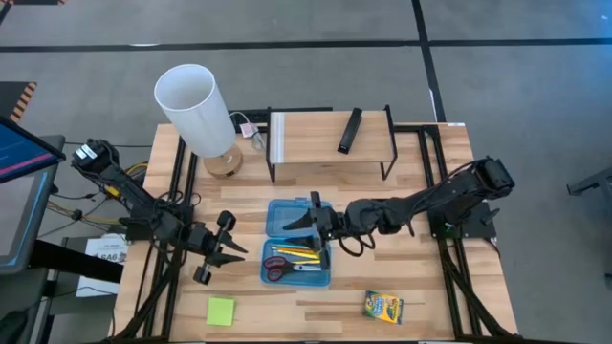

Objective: Pack school essentials
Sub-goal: Put the green sticky note into the supply box

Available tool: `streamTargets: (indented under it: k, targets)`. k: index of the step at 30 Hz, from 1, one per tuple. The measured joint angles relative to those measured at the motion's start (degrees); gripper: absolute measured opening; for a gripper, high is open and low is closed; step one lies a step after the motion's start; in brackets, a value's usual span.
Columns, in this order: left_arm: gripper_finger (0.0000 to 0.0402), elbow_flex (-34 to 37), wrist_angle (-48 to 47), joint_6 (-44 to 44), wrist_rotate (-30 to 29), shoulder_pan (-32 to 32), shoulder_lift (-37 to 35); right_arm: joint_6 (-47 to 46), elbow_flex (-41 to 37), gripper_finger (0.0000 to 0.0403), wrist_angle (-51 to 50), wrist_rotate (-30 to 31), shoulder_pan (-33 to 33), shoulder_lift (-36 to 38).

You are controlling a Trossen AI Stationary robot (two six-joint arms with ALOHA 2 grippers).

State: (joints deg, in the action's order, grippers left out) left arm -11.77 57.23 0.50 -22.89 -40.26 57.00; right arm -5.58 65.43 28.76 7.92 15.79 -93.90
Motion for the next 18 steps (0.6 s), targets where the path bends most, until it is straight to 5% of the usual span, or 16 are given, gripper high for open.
streamTargets:
  k: [18]
  targets:
    - [0.0075, 0.0, 0.0, -1.6, 1.7, 0.2, -0.1, 2.2, 0.0, 0.0154, 0.5, -3.6, 2.1, -0.1]
